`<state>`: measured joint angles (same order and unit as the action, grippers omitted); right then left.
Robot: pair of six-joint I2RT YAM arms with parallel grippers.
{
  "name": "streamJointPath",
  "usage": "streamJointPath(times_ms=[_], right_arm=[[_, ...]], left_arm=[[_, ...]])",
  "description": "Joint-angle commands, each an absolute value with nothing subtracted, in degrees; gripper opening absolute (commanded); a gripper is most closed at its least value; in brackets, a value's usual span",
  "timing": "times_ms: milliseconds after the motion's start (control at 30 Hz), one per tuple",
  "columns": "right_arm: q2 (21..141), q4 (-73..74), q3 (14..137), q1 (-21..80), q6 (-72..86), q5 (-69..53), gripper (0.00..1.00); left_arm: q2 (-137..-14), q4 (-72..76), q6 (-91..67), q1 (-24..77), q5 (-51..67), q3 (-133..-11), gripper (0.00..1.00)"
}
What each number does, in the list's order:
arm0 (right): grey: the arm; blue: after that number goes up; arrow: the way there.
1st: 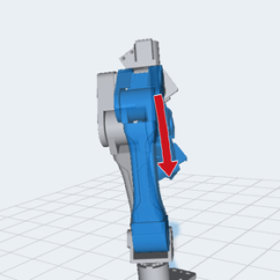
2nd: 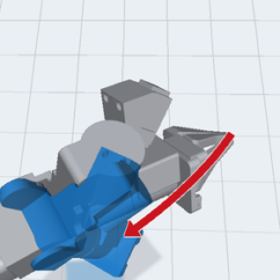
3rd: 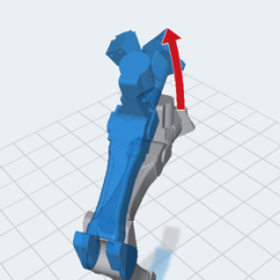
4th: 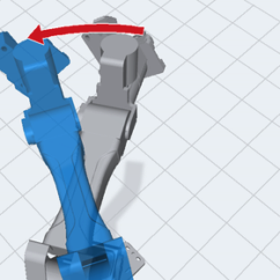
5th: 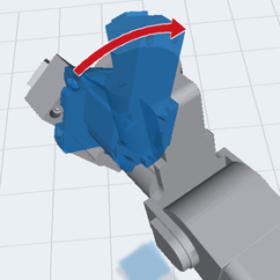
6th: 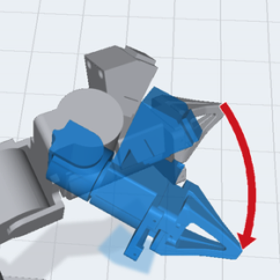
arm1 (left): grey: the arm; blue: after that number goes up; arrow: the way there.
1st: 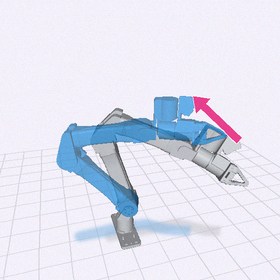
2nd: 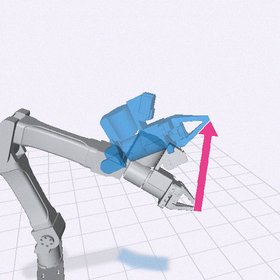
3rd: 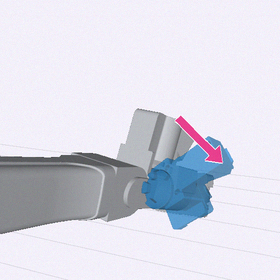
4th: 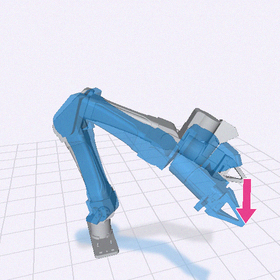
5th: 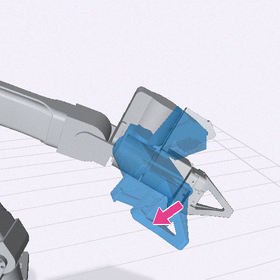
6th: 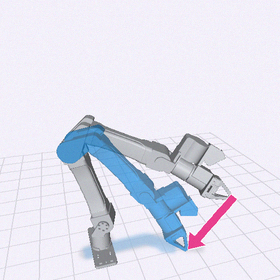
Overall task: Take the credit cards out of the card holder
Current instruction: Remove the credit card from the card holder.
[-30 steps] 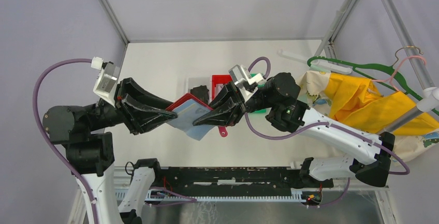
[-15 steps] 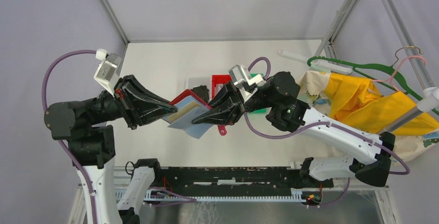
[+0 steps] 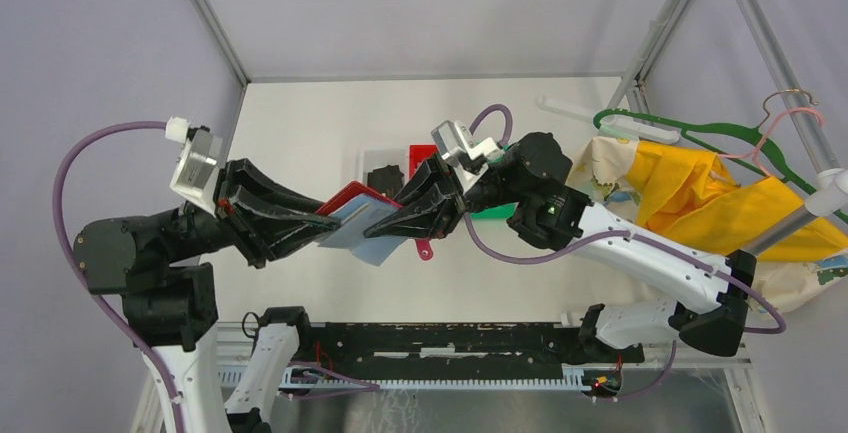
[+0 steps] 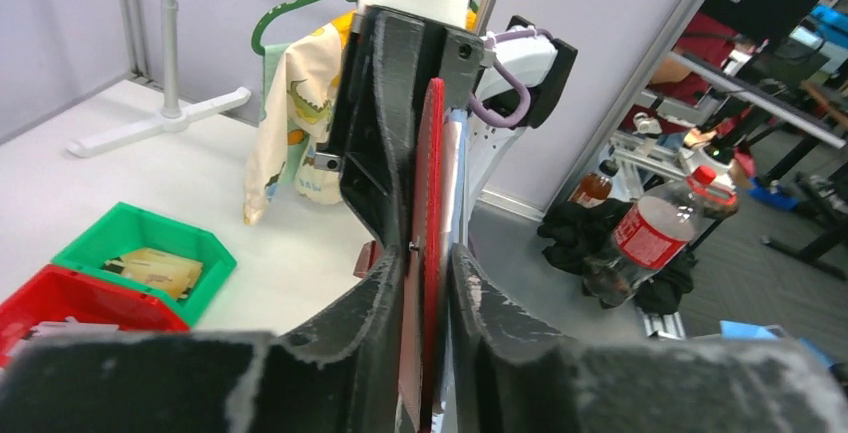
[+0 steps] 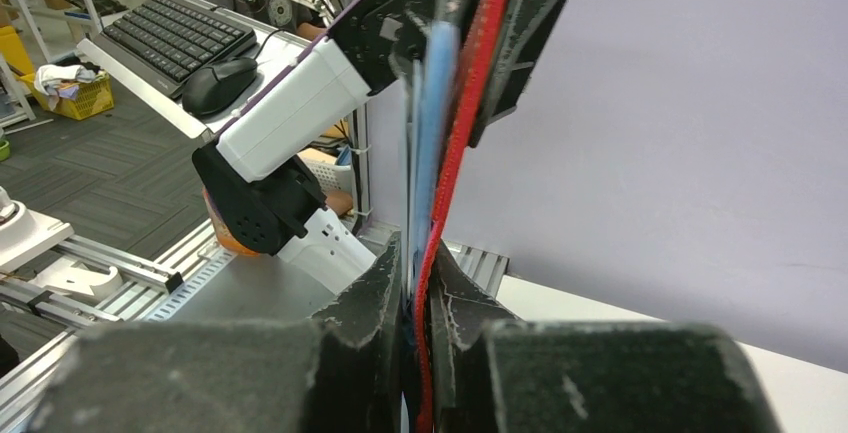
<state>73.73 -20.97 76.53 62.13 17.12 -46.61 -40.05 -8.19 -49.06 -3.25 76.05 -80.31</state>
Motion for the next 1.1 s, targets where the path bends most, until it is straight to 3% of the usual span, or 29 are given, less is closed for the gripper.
streamJointPath(times_ms=[0, 100, 333, 400, 500, 533, 800, 900, 933, 1067], right_arm=[[75.78, -23.50, 81.69, 62.93, 18.15, -46.76, 0.00], [76.16, -23.86, 81.96, 62.90, 18.42, -46.92, 0.00], [75.44, -25.20, 80.68, 62.92, 18.72, -47.56, 0.00], [74.81, -27.25, 79.59, 62.91, 19.06, -48.13, 0.00], [73.97, -29.23, 78.34, 62.93, 19.51, -48.04, 0.20], [73.88, -29.42, 78.12, 62.93, 19.51, -48.22, 0.25], [70.75, -29.25, 73.60, 62.41, 18.12, -46.93, 0.70], [67.44, -24.98, 72.41, 61.41, 14.77, -46.11, 0.94], [65.79, -21.90, 72.66, 60.90, 12.45, -44.76, 0.98], [57.79, -15.21, 71.35, 59.21, 6.70, -38.83, 0.98]], left_arm=[[-38.64, -13.81, -38.64, -3.22, 76.70, -80.63, 0.34], [-38.46, -18.16, -33.97, -3.21, 77.50, -81.49, 0.39], [-39.50, -27.24, -24.57, -3.25, 77.04, -85.06, 0.39], [-39.54, -27.42, -24.00, -3.25, 77.47, -85.13, 0.32], [-40.06, -27.65, -24.02, -3.24, 77.71, -85.77, 0.06], [-40.19, -27.75, -24.04, -3.21, 77.82, -86.11, 0.02], [-41.64, -24.20, -27.26, -3.22, 77.93, -87.80, 0.02], [-41.74, -22.38, -28.68, -3.22, 77.70, -87.76, 0.02], [-41.85, -22.00, -29.03, -3.24, 77.63, -87.84, 0.02], [-42.27, -21.31, -30.09, -3.19, 77.12, -88.24, 0.02]])
